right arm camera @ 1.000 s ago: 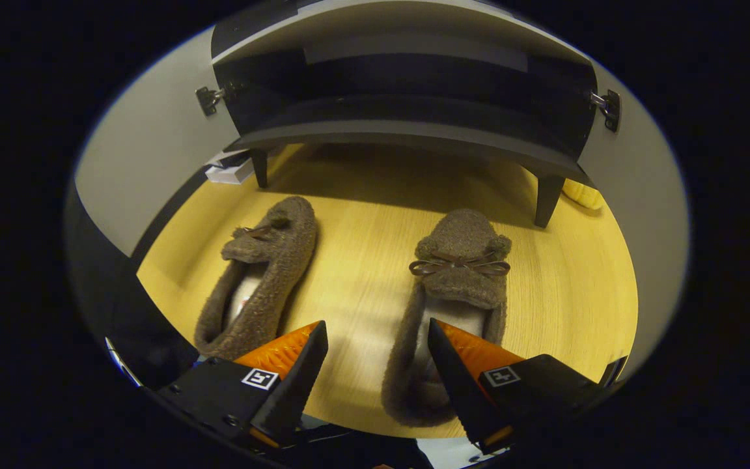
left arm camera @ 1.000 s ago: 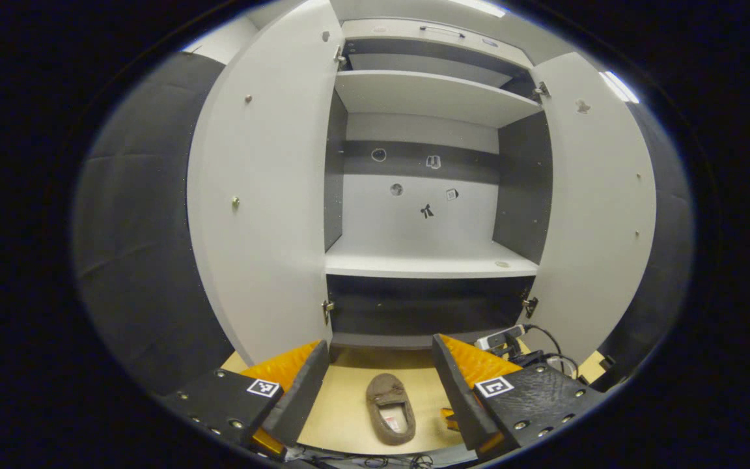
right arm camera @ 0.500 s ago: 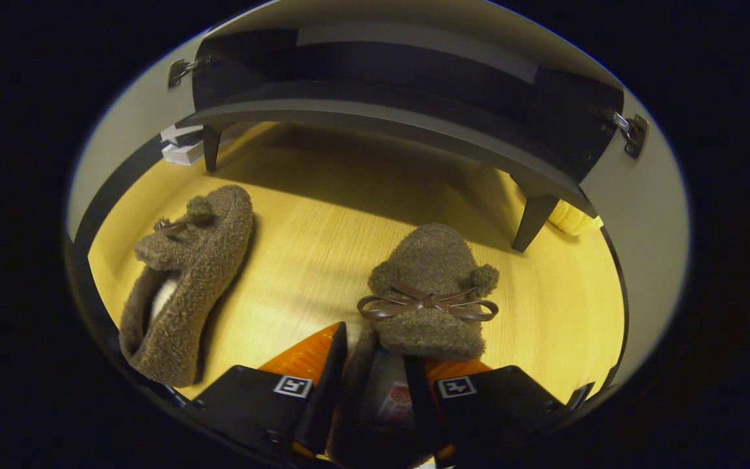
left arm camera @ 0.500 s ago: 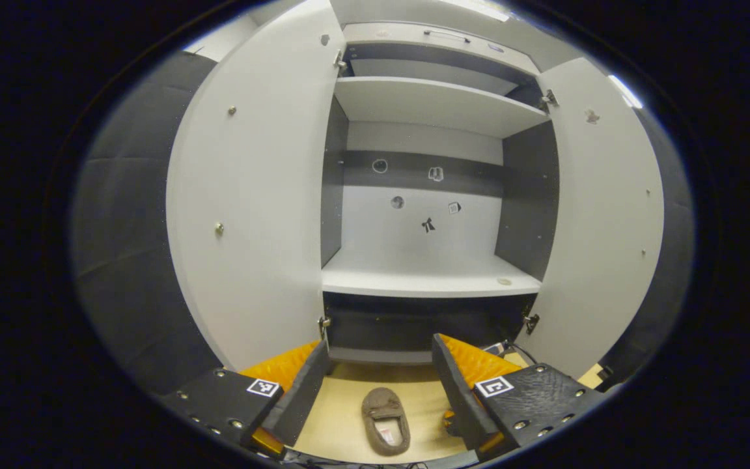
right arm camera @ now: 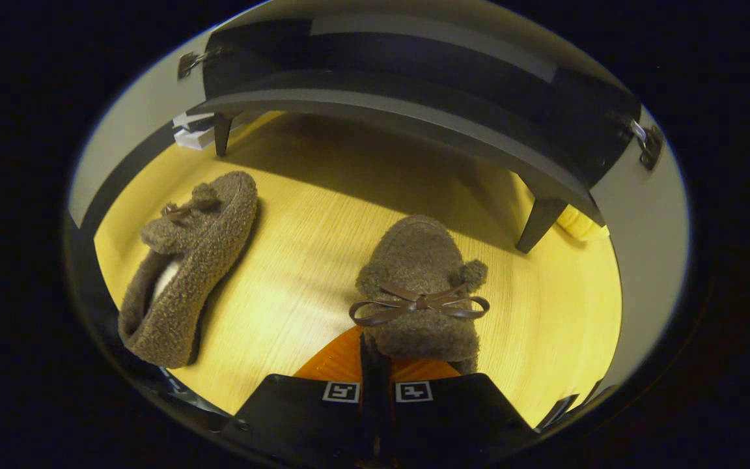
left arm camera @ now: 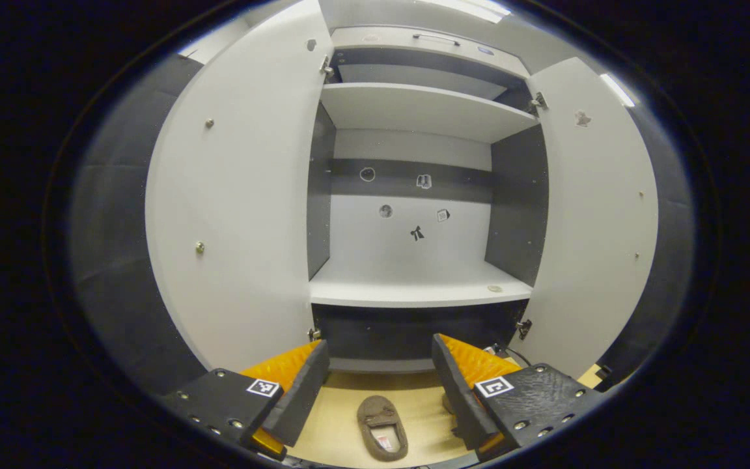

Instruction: Grab one shoe with the right hand and put it into the shoe cabinet, grab the other shoe with the left hand and put it into the shoe cabinet; then close the right door with the right hand and the left door with the left hand.

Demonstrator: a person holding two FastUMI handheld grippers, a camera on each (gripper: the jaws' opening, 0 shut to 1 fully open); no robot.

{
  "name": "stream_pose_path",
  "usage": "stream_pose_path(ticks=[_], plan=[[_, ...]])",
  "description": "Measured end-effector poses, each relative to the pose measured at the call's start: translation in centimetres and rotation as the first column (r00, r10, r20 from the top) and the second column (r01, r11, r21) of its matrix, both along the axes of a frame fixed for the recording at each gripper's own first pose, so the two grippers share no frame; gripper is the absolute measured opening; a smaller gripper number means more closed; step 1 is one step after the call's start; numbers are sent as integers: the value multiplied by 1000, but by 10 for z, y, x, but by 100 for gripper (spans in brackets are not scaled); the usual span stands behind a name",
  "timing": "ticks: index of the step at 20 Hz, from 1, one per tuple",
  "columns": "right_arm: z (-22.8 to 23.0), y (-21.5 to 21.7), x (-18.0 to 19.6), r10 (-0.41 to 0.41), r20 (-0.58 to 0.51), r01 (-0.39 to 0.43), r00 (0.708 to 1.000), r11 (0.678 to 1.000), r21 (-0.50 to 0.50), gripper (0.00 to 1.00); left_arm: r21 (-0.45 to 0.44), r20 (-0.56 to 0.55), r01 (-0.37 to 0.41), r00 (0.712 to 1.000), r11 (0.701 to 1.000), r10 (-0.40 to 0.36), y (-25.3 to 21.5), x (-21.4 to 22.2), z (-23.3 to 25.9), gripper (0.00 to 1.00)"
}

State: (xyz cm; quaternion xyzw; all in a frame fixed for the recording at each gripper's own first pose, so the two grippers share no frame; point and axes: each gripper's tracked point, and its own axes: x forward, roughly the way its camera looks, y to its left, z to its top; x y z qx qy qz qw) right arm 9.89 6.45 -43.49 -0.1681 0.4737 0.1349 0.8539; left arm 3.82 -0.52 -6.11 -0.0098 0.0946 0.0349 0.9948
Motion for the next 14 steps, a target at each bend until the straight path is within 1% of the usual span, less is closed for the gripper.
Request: stream_pose_path(ticks=[1, 3, 4, 5, 6, 7, 8, 9, 10, 11, 14], plan=[[2, -1, 0, -7, 4, 7, 1000, 1000, 13, 2, -1, -3, 6, 1000, 1000, -6, -1, -1, -3, 92], [9, -1, -4, -30, 4, 30, 1000, 998, 51, 2, -12, -5, 20, 1000, 1000, -20, -4, 0, -5, 92], [16, -1, -5, -61, -1, 61, 998, 995, 81, 6, -16, 1, 27, 1000, 999, -27, -6, 0, -3, 88], [19, 0, -5, -87, 1, 87, 996, 991, 105, 6, -17, 10, 36, 999, 999, -36, -9, 2, -1, 88], [21, 0, -6, -102, -2, 102, 995, 988, 120, 2, -14, 19, 45, 999, 999, -45, -11, 3, 2, 88], [23, 0, -8, -107, -8, 107, 994, 986, 129, 6, -8, 24, 53, 998, 999, -53, -11, 4, 3, 92], [25, 0, -9, -115, -17, 116, 993, 983, 140, 6, -1, 28, 58, 998, 998, -58, -12, 5, 4, 88], [30, 1, -11, -128, -23, 130, 991, 979, 154, 6, 6, 35, 64, 997, 998, -64, -13, 5, 6, 92], [35, 2, -13, -139, -21, 141, 990, 975, 170, 6, 12, 38, 68, 997, 998, -69, -13, 4, 7, 92], [41, 3, -15, -141, -17, 142, 990, 973, 180, 5, 15, 41, 72, 997, 997, -72, -13, 6, 8, 89], [65, 1, -21, -129, 24, 122, 991, 976, 180, 5, 19, 43, 77, 996, 997, -78, -10, 1, 5, 89]])
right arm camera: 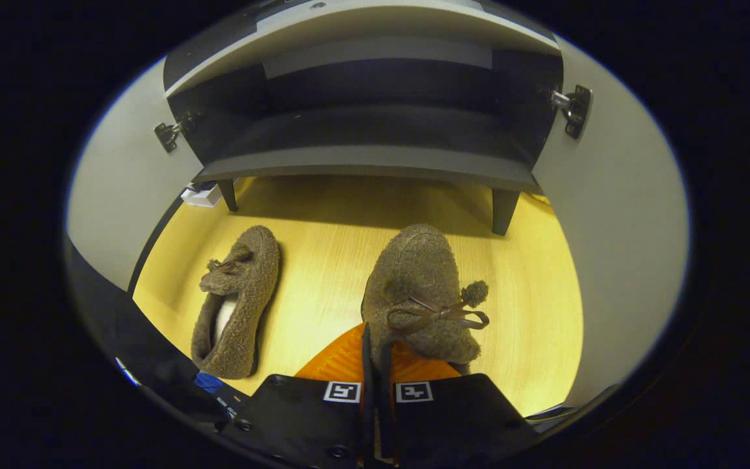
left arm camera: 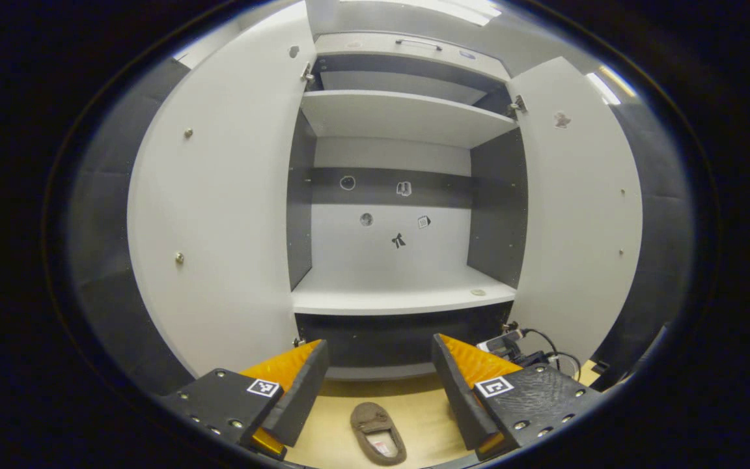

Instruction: Grab one shoe with the right hand and put it into the shoe cabinet, grab the other shoe with the left hand and put it into the shoe cabinet; then close the right door with the right hand and the left door with the left hand.

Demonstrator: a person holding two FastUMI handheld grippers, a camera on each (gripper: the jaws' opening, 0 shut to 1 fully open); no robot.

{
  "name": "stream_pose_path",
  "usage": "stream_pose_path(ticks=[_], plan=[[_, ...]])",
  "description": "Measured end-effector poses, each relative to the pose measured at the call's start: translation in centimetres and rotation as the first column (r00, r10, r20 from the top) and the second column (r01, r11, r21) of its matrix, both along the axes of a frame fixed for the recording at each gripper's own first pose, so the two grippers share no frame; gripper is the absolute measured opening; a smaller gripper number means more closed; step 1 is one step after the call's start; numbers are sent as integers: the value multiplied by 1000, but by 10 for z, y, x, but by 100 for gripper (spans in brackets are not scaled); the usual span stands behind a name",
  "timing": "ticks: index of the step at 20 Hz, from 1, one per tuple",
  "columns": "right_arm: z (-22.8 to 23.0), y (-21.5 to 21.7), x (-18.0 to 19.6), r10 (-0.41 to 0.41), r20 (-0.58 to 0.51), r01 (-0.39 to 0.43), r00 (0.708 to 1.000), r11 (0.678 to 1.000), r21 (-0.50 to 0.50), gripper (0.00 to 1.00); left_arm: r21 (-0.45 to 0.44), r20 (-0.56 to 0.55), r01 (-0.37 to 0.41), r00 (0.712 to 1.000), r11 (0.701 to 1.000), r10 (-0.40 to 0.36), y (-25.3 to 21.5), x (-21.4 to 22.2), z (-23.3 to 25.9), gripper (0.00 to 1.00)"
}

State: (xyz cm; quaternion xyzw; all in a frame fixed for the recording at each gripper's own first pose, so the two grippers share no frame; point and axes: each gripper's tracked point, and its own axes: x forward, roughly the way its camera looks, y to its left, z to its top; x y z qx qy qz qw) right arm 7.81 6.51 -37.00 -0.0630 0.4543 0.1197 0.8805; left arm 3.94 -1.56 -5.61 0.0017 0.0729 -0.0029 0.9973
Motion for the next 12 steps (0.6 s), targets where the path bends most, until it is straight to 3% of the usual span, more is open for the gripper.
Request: stream_pose_path(ticks=[4, 12], plan=[[39, 6, -11, 27, 56, -28, 998, 1000, 11, 5, 23, -5, -11, 1000, 1000, 11, 9, -6, -6, 96], [117, 25, -36, 123, 121, -123, 985, 992, -8, 6, 63, 3, -51, 999, 997, 51, 35, -17, -13, 96]])
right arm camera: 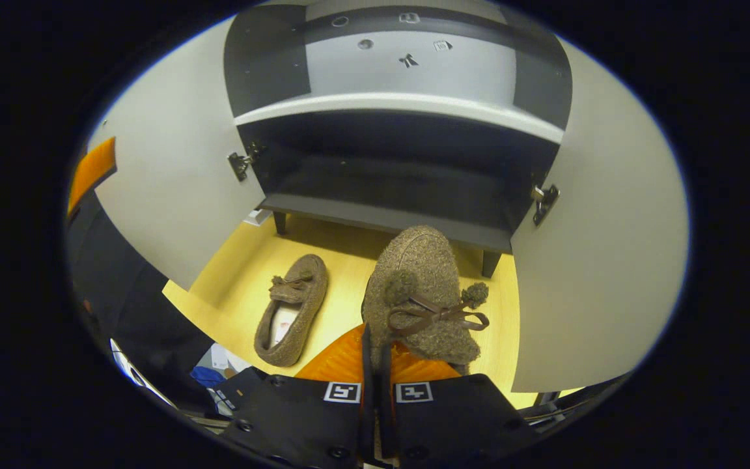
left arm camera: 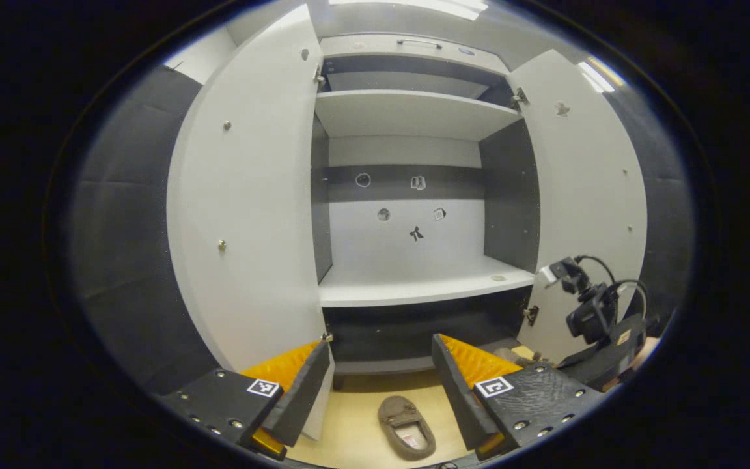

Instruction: Grab one shoe with the right hand and put it into the shoe cabinet, grab the other shoe with the left hand and put it into the shoe cabinet; then close the right door with the right hand and the left door with the left hand.

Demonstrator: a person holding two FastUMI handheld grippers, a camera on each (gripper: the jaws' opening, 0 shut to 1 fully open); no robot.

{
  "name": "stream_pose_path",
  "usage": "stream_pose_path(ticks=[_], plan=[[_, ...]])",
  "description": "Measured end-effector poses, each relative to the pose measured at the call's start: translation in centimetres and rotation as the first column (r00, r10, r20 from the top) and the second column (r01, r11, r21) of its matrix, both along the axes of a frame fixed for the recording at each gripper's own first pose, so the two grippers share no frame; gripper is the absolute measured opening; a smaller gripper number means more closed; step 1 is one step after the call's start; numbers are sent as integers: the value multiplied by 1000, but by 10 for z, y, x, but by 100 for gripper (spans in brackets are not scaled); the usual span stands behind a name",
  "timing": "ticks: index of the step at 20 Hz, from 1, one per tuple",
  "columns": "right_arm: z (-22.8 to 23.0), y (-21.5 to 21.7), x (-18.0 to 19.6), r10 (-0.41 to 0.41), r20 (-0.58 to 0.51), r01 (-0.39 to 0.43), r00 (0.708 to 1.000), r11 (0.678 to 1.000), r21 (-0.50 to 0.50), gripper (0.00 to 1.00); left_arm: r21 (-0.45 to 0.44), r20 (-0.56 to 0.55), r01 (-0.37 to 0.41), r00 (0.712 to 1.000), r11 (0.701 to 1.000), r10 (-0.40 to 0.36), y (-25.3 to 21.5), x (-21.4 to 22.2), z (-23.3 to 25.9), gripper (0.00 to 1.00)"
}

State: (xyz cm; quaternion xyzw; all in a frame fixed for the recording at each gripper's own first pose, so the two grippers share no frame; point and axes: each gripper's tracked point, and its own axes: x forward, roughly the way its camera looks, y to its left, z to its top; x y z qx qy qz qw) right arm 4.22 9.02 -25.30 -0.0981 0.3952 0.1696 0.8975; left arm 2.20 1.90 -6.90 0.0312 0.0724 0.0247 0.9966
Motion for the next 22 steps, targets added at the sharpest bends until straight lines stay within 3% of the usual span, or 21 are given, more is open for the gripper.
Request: stream_pose_path(ticks=[2, 3, 4, 5, 12, 15, 16, 21, 22], plan=[[21, 10, 2, 10, 29, -11, 1000, 1000, 25, 5, -4, -3, -7, 1000, 1000, 7, 4, -2, -2, 89], [32, 13, 3, 15, 40, -16, 999, 999, 31, 5, -2, -4, -14, 1000, 1000, 14, 7, -3, -3, 89], [41, 16, 6, 21, 52, -23, 998, 999, 35, 5, 7, 1, -20, 1000, 1000, 20, 10, -4, -2, 96], [53, 19, 8, 28, 64, -31, 998, 999, 41, 5, 17, 6, -24, 1000, 1000, 24, 12, -6, -1, 92], [138, 53, 42, 74, 150, -90, 986, 991, 101, 5, 9, -19, -12, 1000, 1000, 12, 12, -9, -11, 92], [174, 62, 70, 61, 216, -93, 975, 985, 145, 5, 16, -17, -7, 1000, 1000, 8, 12, -8, -11, 96], [183, 61, 81, 52, 242, -89, 969, 985, 146, 5, 14, -16, -6, 1000, 1000, 6, 12, -8, -11, 92], [217, 67, 134, -14, 326, -54, 945, 978, 199, 5, 0, -17, 2, 1000, 1000, -2, 9, -4, -12, 92], [224, 69, 146, -26, 343, -50, 939, 976, 210, 5, 0, -21, 6, 1000, 1000, -6, 8, -3, -12, 88]])
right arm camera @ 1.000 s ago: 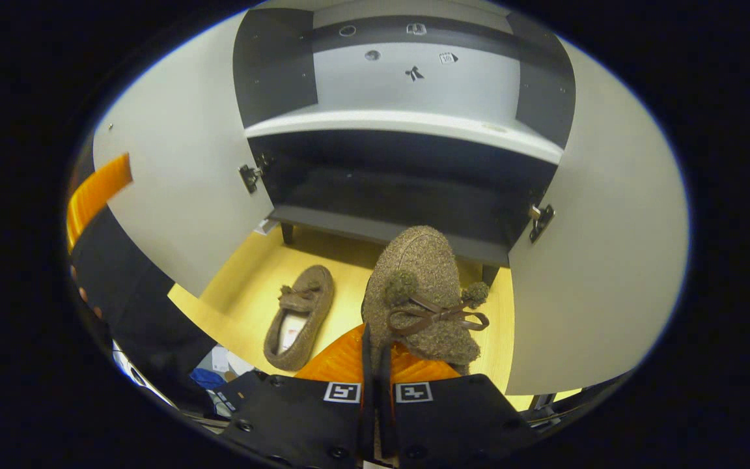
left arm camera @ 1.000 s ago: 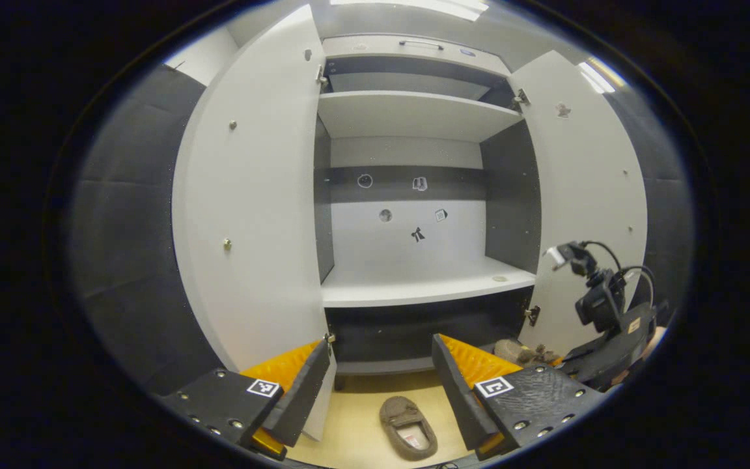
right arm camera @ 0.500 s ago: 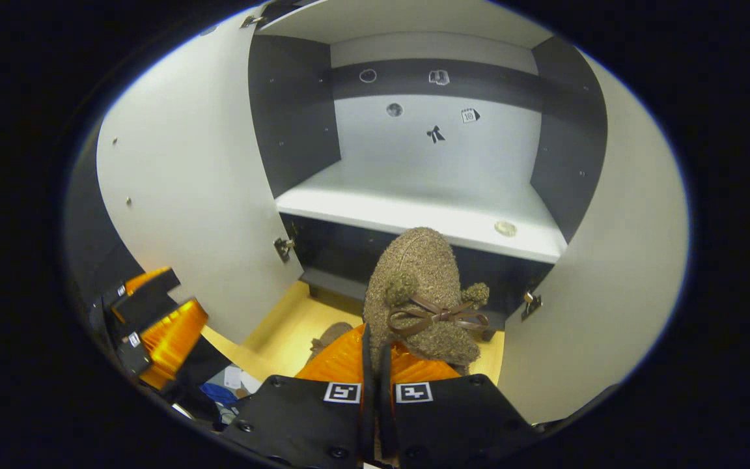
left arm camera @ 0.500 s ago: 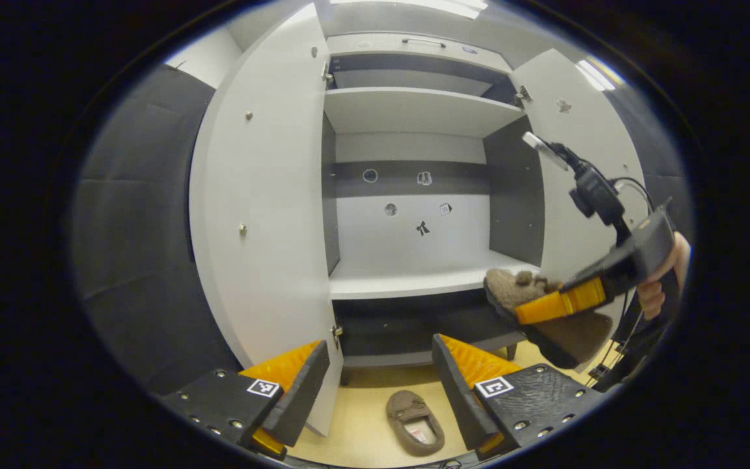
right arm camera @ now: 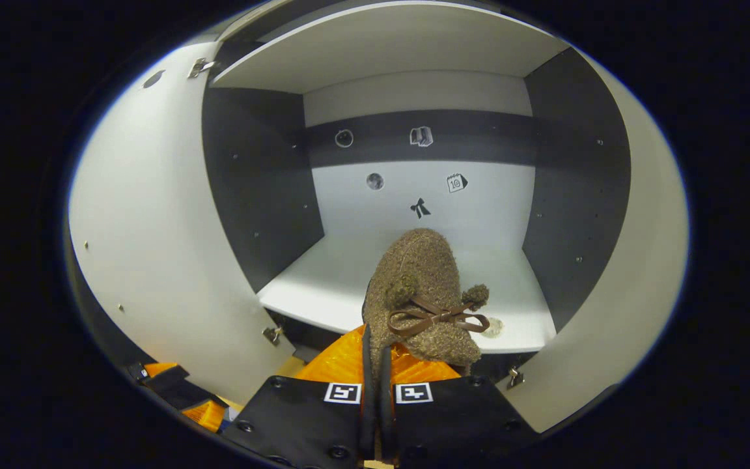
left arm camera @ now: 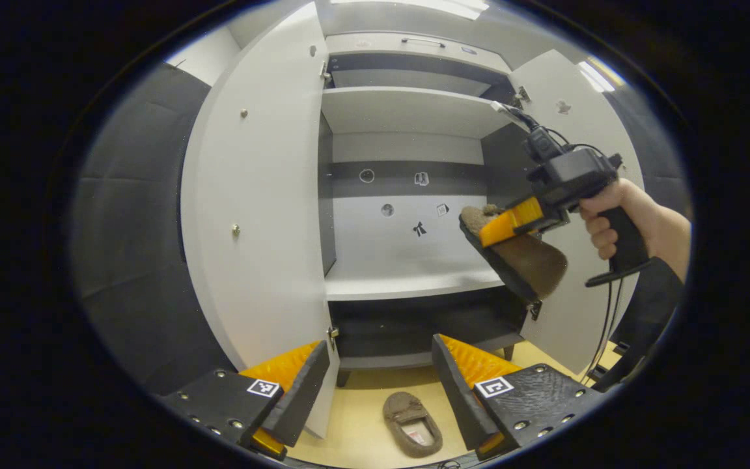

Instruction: Grab one shoe with the right hand and put it into the shoe cabinet, grab the other shoe with the left hand and put it into the shoe cabinet; then close the right door with the right hand and the left door with the left hand.

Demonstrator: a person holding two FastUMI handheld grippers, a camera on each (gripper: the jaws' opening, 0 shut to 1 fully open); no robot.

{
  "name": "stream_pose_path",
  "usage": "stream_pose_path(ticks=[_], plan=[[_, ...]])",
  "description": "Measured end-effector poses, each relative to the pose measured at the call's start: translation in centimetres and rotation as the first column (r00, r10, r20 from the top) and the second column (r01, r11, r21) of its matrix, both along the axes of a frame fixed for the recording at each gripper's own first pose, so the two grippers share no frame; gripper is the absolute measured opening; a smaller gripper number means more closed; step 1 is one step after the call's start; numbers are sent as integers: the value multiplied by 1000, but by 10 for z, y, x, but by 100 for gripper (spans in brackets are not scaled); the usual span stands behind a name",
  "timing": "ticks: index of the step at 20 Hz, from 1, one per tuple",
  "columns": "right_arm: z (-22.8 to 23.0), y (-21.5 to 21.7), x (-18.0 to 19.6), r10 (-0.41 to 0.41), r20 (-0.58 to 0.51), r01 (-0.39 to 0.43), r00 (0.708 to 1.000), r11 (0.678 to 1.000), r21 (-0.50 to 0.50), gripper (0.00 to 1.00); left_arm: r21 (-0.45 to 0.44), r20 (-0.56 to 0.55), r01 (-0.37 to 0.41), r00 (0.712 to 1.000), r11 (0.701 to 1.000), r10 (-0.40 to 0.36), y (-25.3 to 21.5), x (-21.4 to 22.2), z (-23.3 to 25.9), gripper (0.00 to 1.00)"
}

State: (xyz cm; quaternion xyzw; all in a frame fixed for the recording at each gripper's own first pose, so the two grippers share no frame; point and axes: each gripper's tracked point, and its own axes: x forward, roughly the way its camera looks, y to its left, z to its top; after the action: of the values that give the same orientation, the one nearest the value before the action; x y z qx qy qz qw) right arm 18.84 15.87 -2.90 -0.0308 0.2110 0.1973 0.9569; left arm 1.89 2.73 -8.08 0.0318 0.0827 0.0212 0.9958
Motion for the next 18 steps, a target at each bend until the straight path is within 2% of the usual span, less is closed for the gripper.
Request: stream_pose_path(ticks=[1, 2, 4, 6, 8, 9, 10, 11, 13, 16, 17, 18], plan=[[6, 1, 13, -8, 22, 8, 1000, 1000, 7, 5, 2, 0, 1, 1000, 1000, -1, 1, 1, -1, 89], [11, 0, 26, -19, 43, 19, 999, 1000, 5, 5, 5, 2, 1, 1000, 1000, -1, 1, 3, 1, 96], [19, -2, 50, -39, 87, 40, 995, 999, -10, 5, 9, 6, 7, 1000, 1000, -7, 1, 7, 3, 92], [23, -5, 74, -54, 122, 57, 991, 998, -28, 5, 18, 14, 6, 1000, 1000, -6, 1, 11, 8, 96], [25, -13, 98, -77, 171, 90, 982, 994, -68, 5, 20, 20, 3, 1000, 1000, -4, 0, 15, 11, 92], [27, -17, 112, -88, 204, 107, 975, 991, -83, 5, 24, 17, 2, 1000, 1000, -2, 0, 16, 11, 96], [25, -20, 121, -99, 220, 123, 970, 988, -96, 5, 34, 13, -4, 1000, 999, 3, 0, 18, 13, 92], [23, -22, 130, -106, 227, 131, 968, 986, -99, 5, 46, 10, -9, 1000, 999, 9, 1, 18, 13, 96], [14, -25, 148, -122, 216, 144, 969, 986, -87, 5, 59, 3, -17, 1000, 998, 17, 2, 20, 13, 96], [-4, -38, 177, -164, 200, 187, 966, 977, -100, 5, 46, -11, -14, 1000, 999, 15, 1, 24, 13, 88], [-6, -39, 182, -169, 198, 190, 965, 977, -92, 5, 44, -13, -19, 1000, 999, 20, 2, 27, 13, 88], [-5, -39, 186, -177, 202, 197, 963, 977, -80, 5, 43, -11, -26, 1000, 999, 27, 3, 29, 15, 92]])
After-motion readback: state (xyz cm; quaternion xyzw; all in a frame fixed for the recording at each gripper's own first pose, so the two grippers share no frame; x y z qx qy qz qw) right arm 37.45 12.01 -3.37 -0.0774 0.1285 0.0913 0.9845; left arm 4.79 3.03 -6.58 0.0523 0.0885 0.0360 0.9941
